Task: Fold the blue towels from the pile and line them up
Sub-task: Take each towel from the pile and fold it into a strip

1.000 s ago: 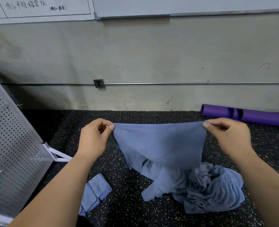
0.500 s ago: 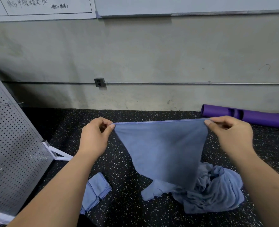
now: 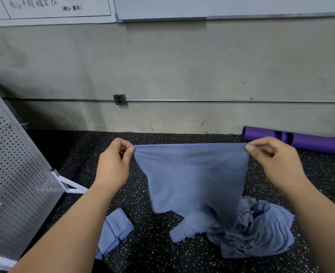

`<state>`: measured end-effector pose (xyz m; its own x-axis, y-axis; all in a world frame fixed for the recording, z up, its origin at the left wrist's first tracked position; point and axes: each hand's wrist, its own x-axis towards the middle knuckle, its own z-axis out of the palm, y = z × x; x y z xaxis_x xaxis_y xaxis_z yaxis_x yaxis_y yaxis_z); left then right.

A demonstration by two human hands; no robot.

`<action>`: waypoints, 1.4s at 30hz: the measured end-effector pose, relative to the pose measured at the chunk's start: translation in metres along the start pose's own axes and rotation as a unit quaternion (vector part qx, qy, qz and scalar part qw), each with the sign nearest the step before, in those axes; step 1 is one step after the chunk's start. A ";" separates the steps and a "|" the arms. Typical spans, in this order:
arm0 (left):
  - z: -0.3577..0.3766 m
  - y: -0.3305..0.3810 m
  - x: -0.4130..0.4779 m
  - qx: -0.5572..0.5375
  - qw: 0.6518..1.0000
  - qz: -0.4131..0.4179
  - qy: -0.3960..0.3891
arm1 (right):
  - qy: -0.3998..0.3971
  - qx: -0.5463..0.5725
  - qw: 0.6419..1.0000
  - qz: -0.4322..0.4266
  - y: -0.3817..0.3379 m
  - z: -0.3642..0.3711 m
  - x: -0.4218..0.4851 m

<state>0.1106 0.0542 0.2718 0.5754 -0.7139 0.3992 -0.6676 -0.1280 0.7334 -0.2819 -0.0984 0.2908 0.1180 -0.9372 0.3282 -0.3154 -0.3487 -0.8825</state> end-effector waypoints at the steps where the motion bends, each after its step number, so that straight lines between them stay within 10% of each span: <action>1: 0.001 0.000 0.000 -0.005 1.000 0.004 0.002 | -0.006 -0.008 1.000 0.000 0.000 -0.001 0.000; 11: 0.002 0.005 -0.001 0.003 1.000 -0.003 -0.022 | -0.006 0.033 0.997 0.070 0.010 -0.004 0.001; 25: 0.045 0.046 -0.023 -0.223 0.938 -0.242 -0.109 | -0.079 0.122 0.976 0.159 0.001 0.032 -0.004; 42: 0.079 0.079 -0.058 -0.234 0.932 -0.202 -0.190 | -0.179 0.031 0.982 0.050 -0.019 0.104 -0.042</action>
<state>-0.0125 0.0307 0.2629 0.4662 -0.8764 -0.1211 -0.1013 -0.1889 0.9768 -0.1834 -0.0522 0.2585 0.4154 -0.9031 0.1089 -0.2859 -0.2433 -0.9269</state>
